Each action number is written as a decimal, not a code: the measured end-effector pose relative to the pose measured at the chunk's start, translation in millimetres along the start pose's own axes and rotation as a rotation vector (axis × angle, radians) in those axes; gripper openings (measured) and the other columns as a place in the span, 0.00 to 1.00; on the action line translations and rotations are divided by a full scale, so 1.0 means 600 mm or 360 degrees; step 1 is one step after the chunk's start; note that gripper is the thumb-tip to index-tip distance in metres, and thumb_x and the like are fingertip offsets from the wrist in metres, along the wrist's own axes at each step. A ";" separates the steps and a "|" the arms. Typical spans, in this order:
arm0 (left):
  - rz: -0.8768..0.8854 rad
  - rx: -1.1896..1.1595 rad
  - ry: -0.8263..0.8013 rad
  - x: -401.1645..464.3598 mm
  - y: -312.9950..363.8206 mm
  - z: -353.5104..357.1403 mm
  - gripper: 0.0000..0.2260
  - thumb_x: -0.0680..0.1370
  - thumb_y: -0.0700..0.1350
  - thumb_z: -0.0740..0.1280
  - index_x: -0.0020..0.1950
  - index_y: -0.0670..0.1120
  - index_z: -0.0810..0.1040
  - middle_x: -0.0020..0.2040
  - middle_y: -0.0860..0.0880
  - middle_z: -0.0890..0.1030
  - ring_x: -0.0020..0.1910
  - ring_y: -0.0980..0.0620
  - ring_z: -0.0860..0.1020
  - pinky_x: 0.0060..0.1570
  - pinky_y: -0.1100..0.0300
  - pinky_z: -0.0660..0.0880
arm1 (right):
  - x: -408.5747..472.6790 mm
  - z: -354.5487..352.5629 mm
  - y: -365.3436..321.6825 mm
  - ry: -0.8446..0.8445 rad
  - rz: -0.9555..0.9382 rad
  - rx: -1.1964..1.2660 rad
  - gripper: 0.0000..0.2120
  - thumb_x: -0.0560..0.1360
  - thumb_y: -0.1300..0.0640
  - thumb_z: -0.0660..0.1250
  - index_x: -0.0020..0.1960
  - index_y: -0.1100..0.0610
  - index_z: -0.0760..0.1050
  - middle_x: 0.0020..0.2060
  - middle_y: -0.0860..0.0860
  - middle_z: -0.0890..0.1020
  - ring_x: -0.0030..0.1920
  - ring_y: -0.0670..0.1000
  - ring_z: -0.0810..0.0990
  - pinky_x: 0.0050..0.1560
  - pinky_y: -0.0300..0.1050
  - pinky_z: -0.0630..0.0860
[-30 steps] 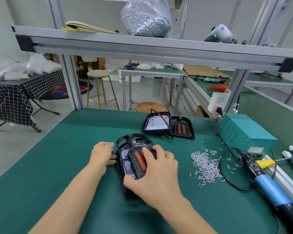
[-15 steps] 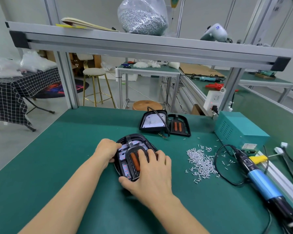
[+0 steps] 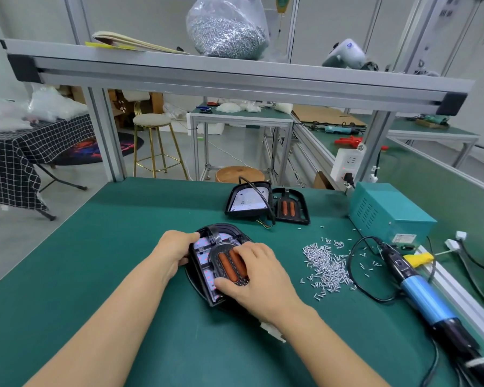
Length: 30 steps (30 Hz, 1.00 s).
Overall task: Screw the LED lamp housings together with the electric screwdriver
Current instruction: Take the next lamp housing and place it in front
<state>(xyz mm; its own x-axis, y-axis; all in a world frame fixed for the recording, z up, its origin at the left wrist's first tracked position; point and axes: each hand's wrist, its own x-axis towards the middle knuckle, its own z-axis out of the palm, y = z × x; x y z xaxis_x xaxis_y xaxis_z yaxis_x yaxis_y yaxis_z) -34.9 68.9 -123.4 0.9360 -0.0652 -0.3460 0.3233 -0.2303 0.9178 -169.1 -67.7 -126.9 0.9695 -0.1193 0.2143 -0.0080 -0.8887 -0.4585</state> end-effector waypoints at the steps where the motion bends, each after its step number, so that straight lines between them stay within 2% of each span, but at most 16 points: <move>1: 0.0003 -0.0084 -0.0022 -0.002 -0.001 0.001 0.05 0.78 0.41 0.65 0.42 0.43 0.74 0.40 0.44 0.77 0.35 0.49 0.73 0.37 0.59 0.71 | -0.003 0.000 0.007 0.0009 -0.0021 0.0117 0.28 0.73 0.38 0.66 0.69 0.50 0.68 0.70 0.45 0.66 0.71 0.47 0.60 0.69 0.40 0.59; 3: 0.0040 -0.0229 -0.0080 -0.007 -0.002 0.002 0.08 0.79 0.38 0.62 0.40 0.45 0.72 0.36 0.46 0.77 0.32 0.50 0.73 0.36 0.59 0.71 | -0.010 0.002 0.016 0.0061 -0.0003 0.0329 0.29 0.74 0.42 0.68 0.71 0.48 0.66 0.74 0.43 0.57 0.73 0.46 0.58 0.69 0.39 0.60; 5: 0.0057 -0.0389 -0.0139 -0.014 -0.002 0.005 0.09 0.80 0.37 0.60 0.40 0.44 0.73 0.33 0.47 0.78 0.29 0.51 0.75 0.36 0.58 0.72 | -0.015 0.005 0.021 0.0070 0.0059 0.0435 0.32 0.73 0.43 0.70 0.73 0.47 0.63 0.75 0.41 0.52 0.73 0.45 0.60 0.70 0.41 0.62; 7: 0.0012 -0.0610 -0.0167 -0.022 -0.001 0.010 0.09 0.80 0.36 0.58 0.42 0.41 0.75 0.33 0.46 0.81 0.29 0.51 0.78 0.37 0.56 0.75 | -0.016 0.009 0.024 0.0089 0.0056 0.0356 0.32 0.73 0.42 0.69 0.73 0.48 0.64 0.75 0.43 0.55 0.74 0.47 0.60 0.71 0.42 0.59; 9: -0.0087 -0.0827 -0.0177 -0.027 0.000 0.015 0.08 0.81 0.37 0.59 0.46 0.38 0.76 0.39 0.43 0.81 0.35 0.48 0.79 0.39 0.53 0.76 | -0.015 0.008 0.022 0.0220 -0.0032 0.0114 0.31 0.72 0.40 0.68 0.71 0.51 0.67 0.75 0.48 0.59 0.74 0.48 0.56 0.73 0.43 0.51; 11: -0.0166 -0.0952 -0.0251 -0.033 0.000 0.015 0.08 0.81 0.39 0.60 0.47 0.38 0.78 0.39 0.41 0.82 0.35 0.46 0.81 0.37 0.52 0.76 | -0.014 0.007 0.016 0.0261 -0.0079 0.0069 0.30 0.72 0.40 0.68 0.70 0.51 0.69 0.75 0.48 0.60 0.73 0.49 0.56 0.72 0.43 0.50; 15: -0.0212 -0.1021 -0.0383 -0.037 -0.001 0.011 0.10 0.79 0.44 0.63 0.45 0.39 0.79 0.37 0.42 0.85 0.31 0.46 0.83 0.35 0.52 0.75 | -0.016 0.005 0.016 0.0144 -0.0111 0.0172 0.30 0.74 0.43 0.67 0.73 0.49 0.65 0.77 0.44 0.56 0.74 0.46 0.55 0.69 0.34 0.50; 18: -0.0173 -0.0982 -0.0236 -0.032 -0.007 0.012 0.08 0.80 0.42 0.63 0.44 0.39 0.78 0.35 0.42 0.84 0.29 0.48 0.82 0.36 0.52 0.76 | -0.017 -0.001 0.020 0.0076 -0.0119 0.0211 0.30 0.76 0.43 0.67 0.75 0.48 0.63 0.78 0.44 0.54 0.75 0.44 0.54 0.72 0.37 0.49; 22: -0.0014 -0.0720 0.0068 -0.025 -0.030 0.017 0.08 0.77 0.32 0.61 0.41 0.40 0.76 0.34 0.43 0.78 0.26 0.49 0.77 0.31 0.61 0.75 | -0.028 -0.018 0.036 0.0060 -0.0040 0.0189 0.29 0.78 0.44 0.65 0.75 0.50 0.63 0.76 0.45 0.59 0.75 0.45 0.55 0.75 0.41 0.50; 25: 0.0235 -0.0134 0.0324 -0.016 -0.045 0.017 0.10 0.75 0.32 0.60 0.37 0.42 0.77 0.35 0.43 0.77 0.36 0.46 0.74 0.39 0.57 0.70 | -0.045 -0.045 0.068 0.0111 0.0043 0.0081 0.25 0.79 0.50 0.64 0.75 0.53 0.64 0.74 0.47 0.63 0.74 0.46 0.59 0.74 0.38 0.51; 28: 0.0378 0.0502 0.0478 -0.022 -0.048 0.017 0.09 0.74 0.36 0.59 0.45 0.42 0.78 0.44 0.41 0.80 0.43 0.40 0.77 0.43 0.53 0.72 | -0.068 -0.086 0.113 0.0207 0.0225 -0.0044 0.22 0.80 0.58 0.63 0.73 0.58 0.66 0.71 0.51 0.67 0.71 0.50 0.64 0.70 0.36 0.55; 30: 0.0416 0.0672 0.0506 -0.031 -0.051 0.017 0.11 0.75 0.37 0.58 0.52 0.42 0.78 0.49 0.41 0.80 0.48 0.39 0.76 0.47 0.51 0.73 | -0.086 -0.117 0.148 0.0271 0.0428 -0.0219 0.22 0.79 0.61 0.63 0.72 0.59 0.67 0.70 0.53 0.69 0.69 0.53 0.66 0.67 0.41 0.59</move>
<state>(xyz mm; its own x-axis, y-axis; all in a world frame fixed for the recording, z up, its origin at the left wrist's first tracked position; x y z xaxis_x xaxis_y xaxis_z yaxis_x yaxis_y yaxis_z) -63.4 67.4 -146.9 0.9941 0.1074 0.0160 0.0540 -0.6166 0.7855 -237.3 -171.5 -118.3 0.8735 -0.4193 0.2475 -0.3020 -0.8653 -0.4000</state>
